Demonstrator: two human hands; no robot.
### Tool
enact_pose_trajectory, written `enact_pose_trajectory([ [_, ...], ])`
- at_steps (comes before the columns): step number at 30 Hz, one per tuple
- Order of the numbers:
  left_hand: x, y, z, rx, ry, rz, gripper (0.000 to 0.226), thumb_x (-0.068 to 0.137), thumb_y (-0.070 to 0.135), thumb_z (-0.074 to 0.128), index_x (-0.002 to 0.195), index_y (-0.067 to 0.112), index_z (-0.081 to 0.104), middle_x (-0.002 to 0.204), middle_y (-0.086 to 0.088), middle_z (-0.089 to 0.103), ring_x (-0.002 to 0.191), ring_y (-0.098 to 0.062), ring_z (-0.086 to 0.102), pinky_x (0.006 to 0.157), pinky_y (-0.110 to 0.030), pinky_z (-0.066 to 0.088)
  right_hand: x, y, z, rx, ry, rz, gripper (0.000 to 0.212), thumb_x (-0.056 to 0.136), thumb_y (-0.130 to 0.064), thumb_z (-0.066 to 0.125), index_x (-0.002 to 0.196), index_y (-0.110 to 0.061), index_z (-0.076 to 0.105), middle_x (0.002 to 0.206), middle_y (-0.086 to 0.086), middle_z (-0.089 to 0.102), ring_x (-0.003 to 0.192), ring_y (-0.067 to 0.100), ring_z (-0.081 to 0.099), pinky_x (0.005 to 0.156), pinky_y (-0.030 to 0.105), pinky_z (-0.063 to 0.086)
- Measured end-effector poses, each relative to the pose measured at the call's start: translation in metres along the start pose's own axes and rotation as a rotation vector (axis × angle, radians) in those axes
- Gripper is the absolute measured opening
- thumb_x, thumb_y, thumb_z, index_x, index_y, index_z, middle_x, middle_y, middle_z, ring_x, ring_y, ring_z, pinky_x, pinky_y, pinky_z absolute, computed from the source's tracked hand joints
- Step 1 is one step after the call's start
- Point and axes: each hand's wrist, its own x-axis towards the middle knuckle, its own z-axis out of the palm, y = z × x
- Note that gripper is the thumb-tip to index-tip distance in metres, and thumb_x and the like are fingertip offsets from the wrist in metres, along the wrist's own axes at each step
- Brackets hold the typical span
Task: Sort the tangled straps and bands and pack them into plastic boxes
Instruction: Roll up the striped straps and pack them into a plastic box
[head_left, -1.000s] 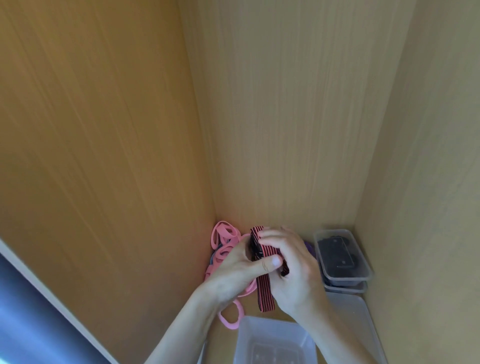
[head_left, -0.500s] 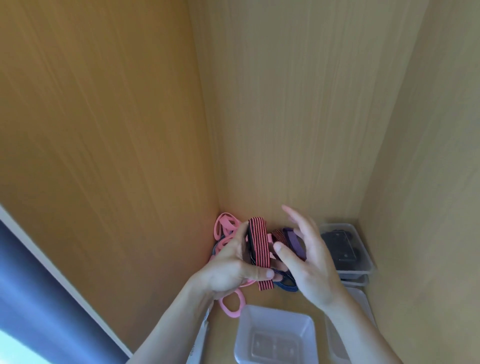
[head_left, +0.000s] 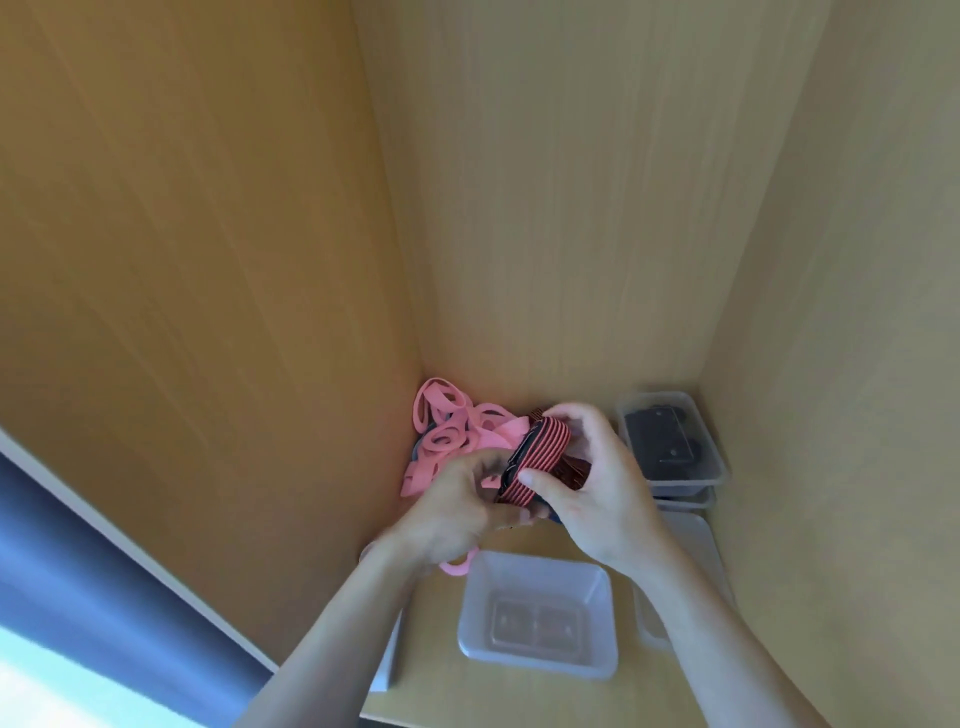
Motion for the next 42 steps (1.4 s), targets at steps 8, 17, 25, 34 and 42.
enact_pose_trajectory([
  [8,-0.011,-0.056,0.008,0.010,0.139,-0.001,0.040,0.087,-0.012,0.066,0.109,0.019,0.055,0.104,0.002,0.069,0.088,-0.016,0.075,0.073,-0.023,0.055,-0.031,0.044,0.025,-0.033,0.117,0.271,0.055,0.063,-0.059,0.078,0.103,-0.044,0.044,0.094,-0.019,0.067,0.083,0.007,0.068,0.077,0.041,0.057],
  [17,-0.030,-0.095,0.013,0.218,0.215,-0.007,0.037,0.084,0.001,0.073,0.093,0.035,0.062,0.092,0.014,0.070,0.078,-0.004,0.070,0.070,-0.011,0.049,-0.065,0.068,0.047,0.022,0.166,0.446,0.044,0.076,-0.023,0.088,0.100,-0.025,0.051,0.077,-0.010,0.068,0.071,-0.003,0.066,0.063,0.009,0.047],
  [25,-0.023,-0.107,0.007,0.490,0.094,0.034,0.022,0.080,0.010,0.078,0.094,0.025,0.071,0.093,0.007,0.072,0.079,-0.008,0.071,0.076,-0.031,0.059,-0.076,0.065,0.049,-0.216,0.031,0.592,0.044,0.075,-0.049,0.084,0.090,-0.029,0.047,0.081,-0.010,0.066,0.071,0.000,0.061,0.057,0.019,0.039],
  [34,-0.006,-0.106,0.000,0.857,0.019,0.098,0.019,0.084,0.020,0.075,0.102,0.026,0.075,0.095,0.010,0.069,0.091,-0.014,0.063,0.076,-0.032,0.052,-0.080,0.081,0.031,-0.693,-0.269,0.420,0.020,0.090,-0.032,0.072,0.104,-0.019,0.067,0.107,-0.006,0.055,0.098,0.016,0.060,0.086,0.033,0.053],
  [42,0.001,-0.124,0.002,1.059,-0.011,0.116,0.028,0.084,0.036,0.076,0.112,0.037,0.072,0.108,0.005,0.063,0.105,-0.019,0.056,0.084,-0.030,0.045,-0.073,0.095,0.032,-0.859,-0.390,0.231,0.034,0.088,-0.043,0.073,0.115,-0.024,0.070,0.126,-0.010,0.054,0.116,0.016,0.052,0.105,0.031,0.033],
])
